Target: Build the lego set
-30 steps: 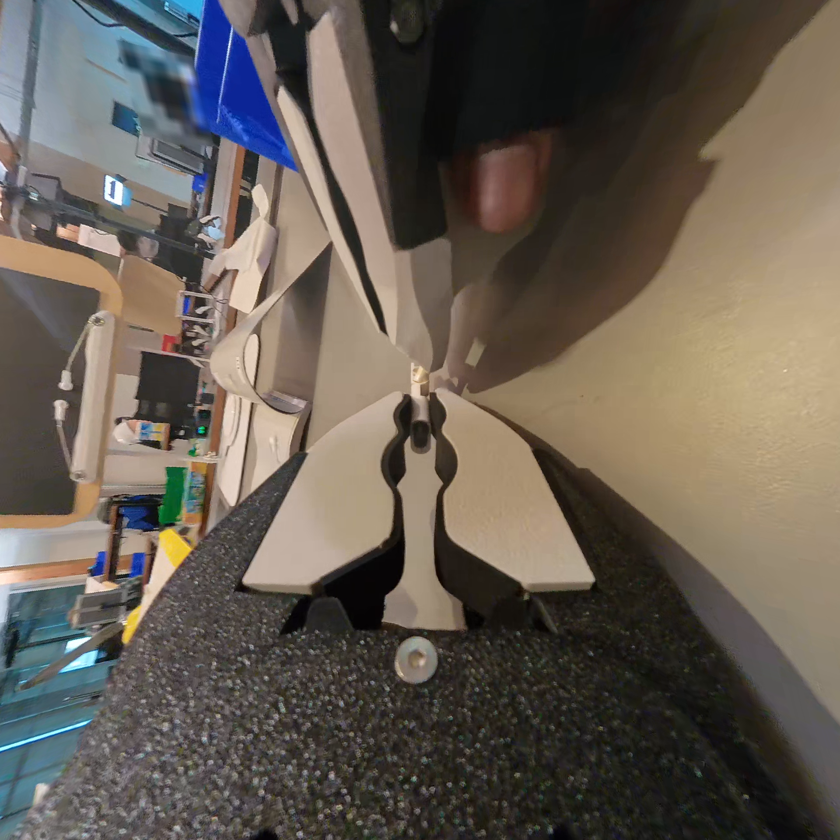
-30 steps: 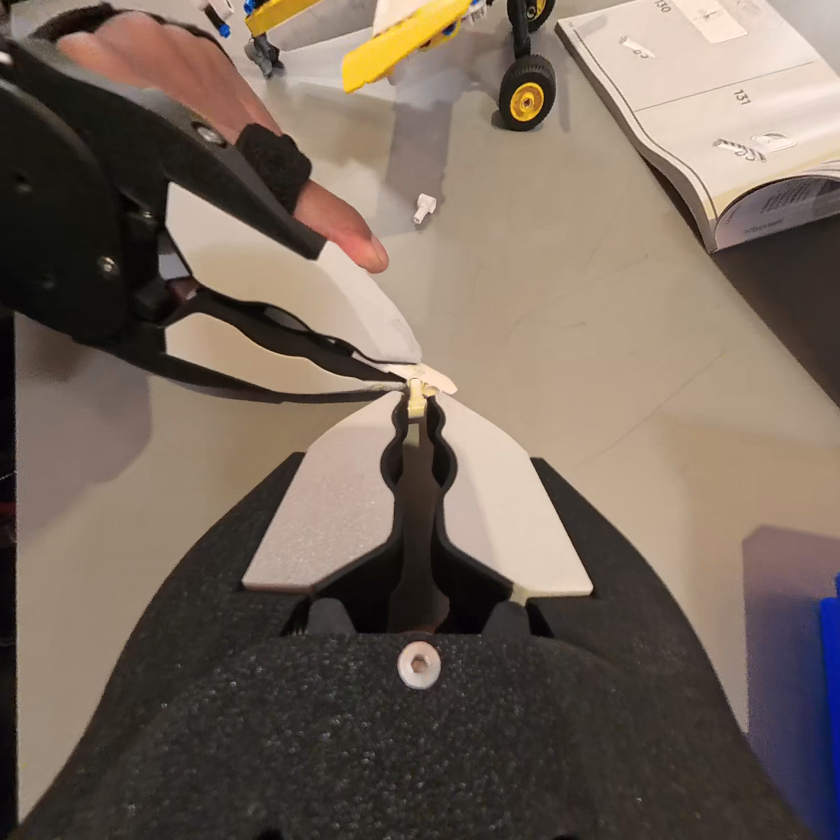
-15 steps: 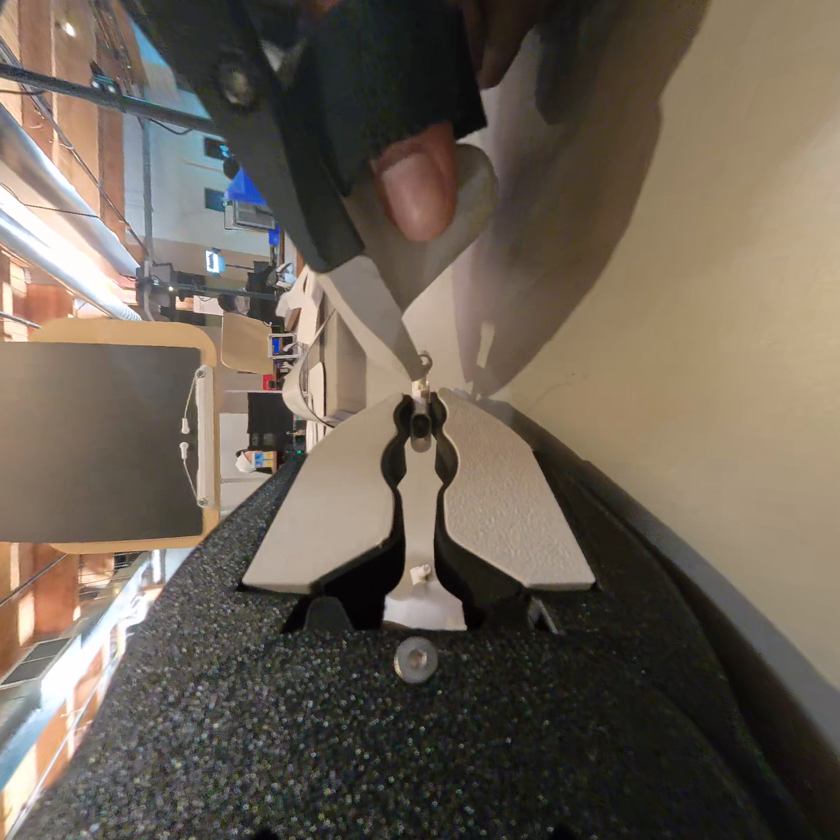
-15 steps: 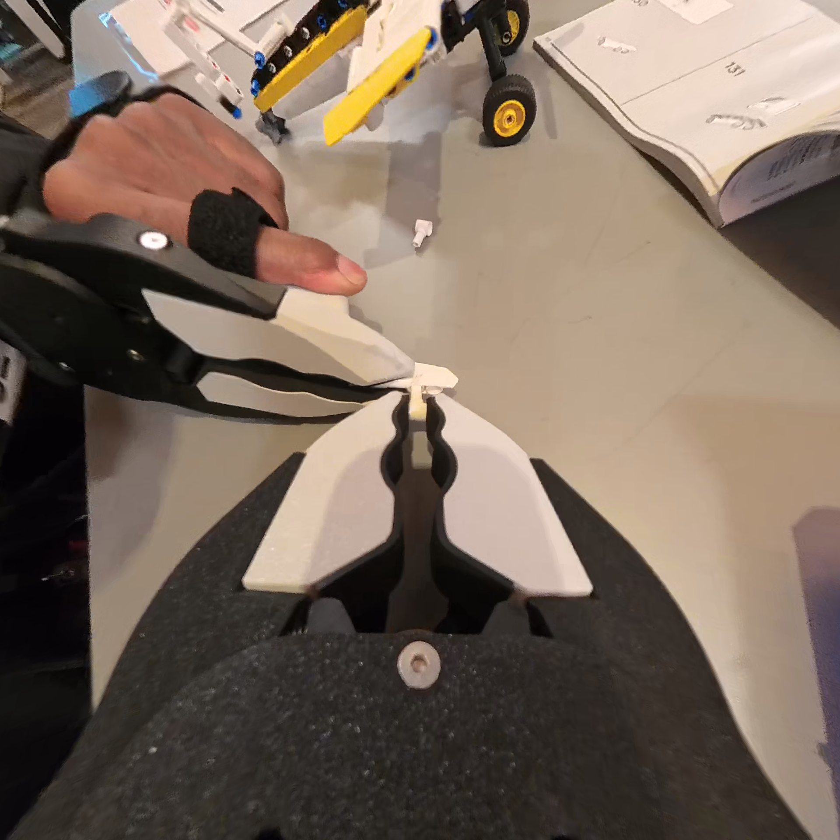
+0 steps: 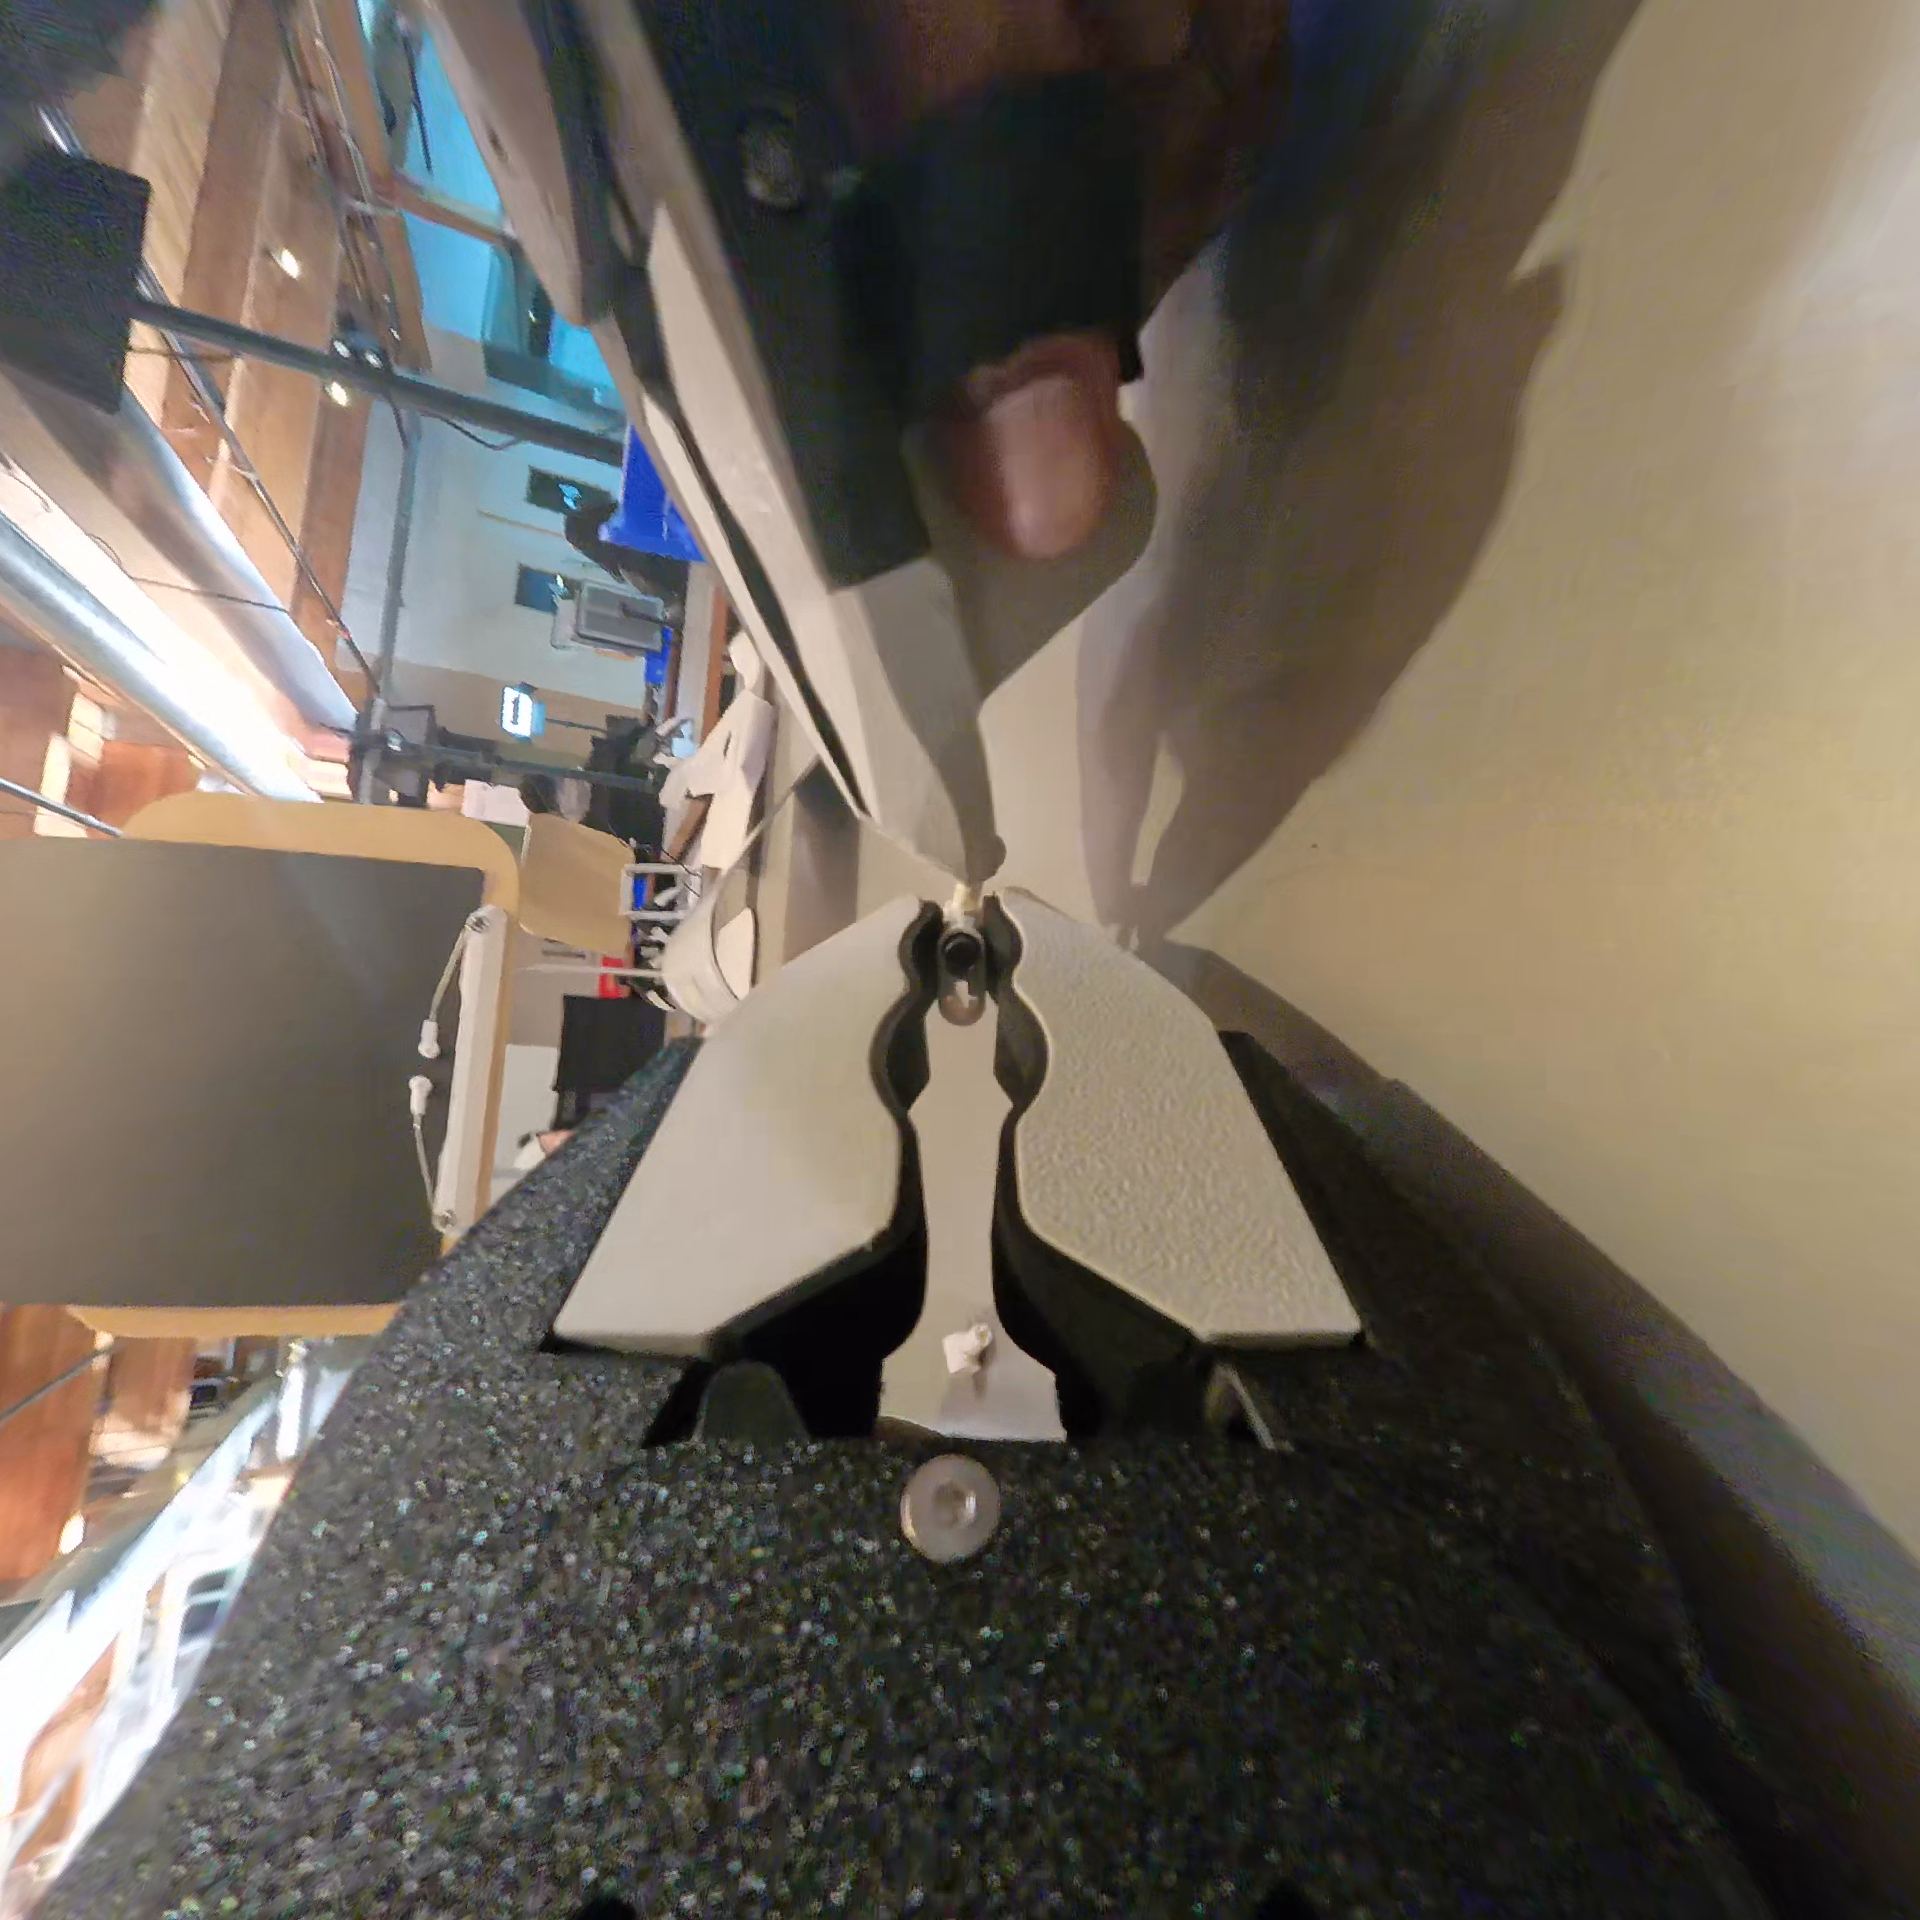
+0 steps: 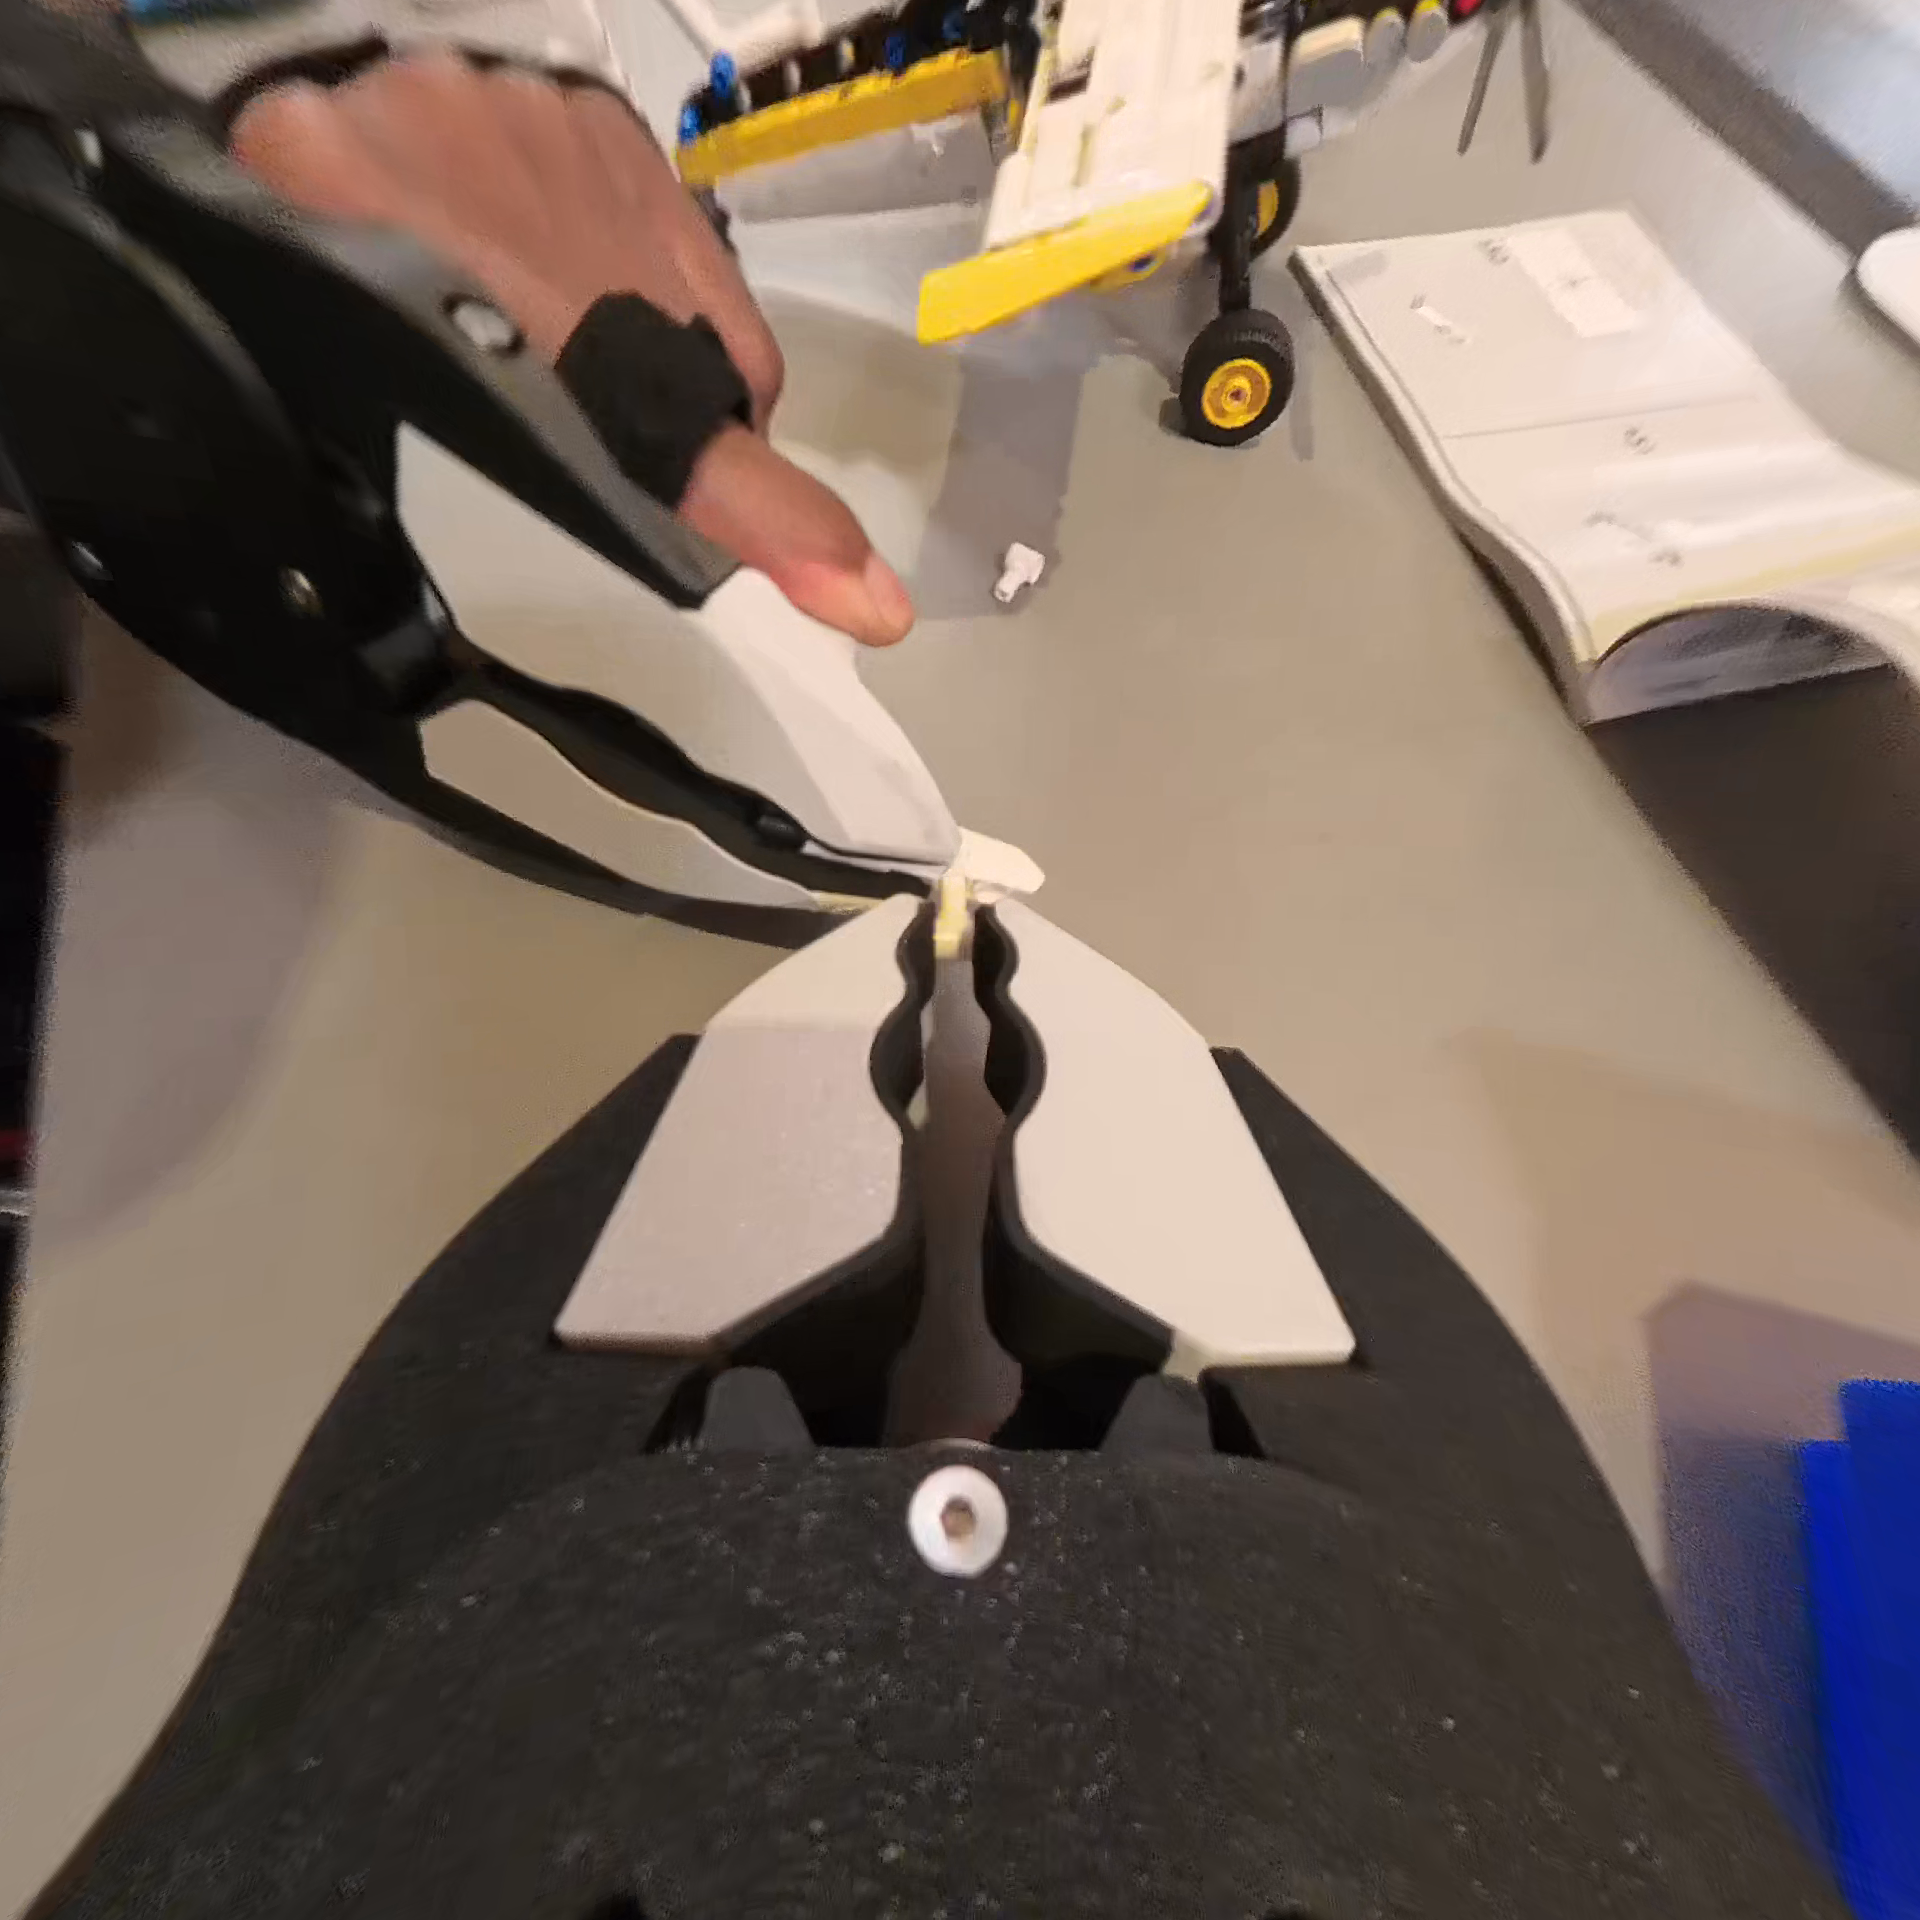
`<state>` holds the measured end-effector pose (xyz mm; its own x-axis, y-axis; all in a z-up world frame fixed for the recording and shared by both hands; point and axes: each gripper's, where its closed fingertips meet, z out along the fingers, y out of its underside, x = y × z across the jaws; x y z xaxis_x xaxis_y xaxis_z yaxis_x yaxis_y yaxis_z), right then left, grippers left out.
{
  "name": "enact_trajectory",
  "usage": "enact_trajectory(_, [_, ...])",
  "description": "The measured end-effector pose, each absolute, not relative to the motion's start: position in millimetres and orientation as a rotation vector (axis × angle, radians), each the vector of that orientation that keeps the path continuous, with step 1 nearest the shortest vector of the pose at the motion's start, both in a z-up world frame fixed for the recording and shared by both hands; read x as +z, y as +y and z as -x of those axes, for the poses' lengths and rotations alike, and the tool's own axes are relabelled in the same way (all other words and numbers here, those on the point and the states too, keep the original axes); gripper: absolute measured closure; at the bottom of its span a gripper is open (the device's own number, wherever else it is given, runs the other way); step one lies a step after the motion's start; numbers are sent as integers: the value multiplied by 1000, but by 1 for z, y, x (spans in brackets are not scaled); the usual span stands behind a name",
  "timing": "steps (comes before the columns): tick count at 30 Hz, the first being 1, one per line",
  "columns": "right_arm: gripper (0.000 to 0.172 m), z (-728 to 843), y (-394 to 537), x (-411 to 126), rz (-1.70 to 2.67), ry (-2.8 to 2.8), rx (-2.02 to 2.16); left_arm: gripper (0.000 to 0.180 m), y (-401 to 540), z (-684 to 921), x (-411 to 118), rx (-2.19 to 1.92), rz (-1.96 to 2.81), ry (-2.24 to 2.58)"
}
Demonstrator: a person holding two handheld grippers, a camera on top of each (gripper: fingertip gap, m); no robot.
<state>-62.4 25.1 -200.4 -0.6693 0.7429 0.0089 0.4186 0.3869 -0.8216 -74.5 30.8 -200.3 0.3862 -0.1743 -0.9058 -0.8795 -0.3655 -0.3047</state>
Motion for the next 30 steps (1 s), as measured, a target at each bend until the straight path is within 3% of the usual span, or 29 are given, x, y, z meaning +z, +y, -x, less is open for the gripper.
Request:
enact_trajectory(8, [165,57,18,-196,1313,-2287,1524,173,25,68,-200,1051,1660,1067])
enact_trajectory(17, [165,54,15,-200,892,-2327,1207,172,23,60,-203,900,1662,1063])
enact_trajectory(21, [165,52,11,-194,771,-2314,1259,172,21,56,-195,765,1652,996])
enact_trajectory(30, [165,43,3,-180,977,-2353,1645,172,15,36,-178,753,1520,1012])
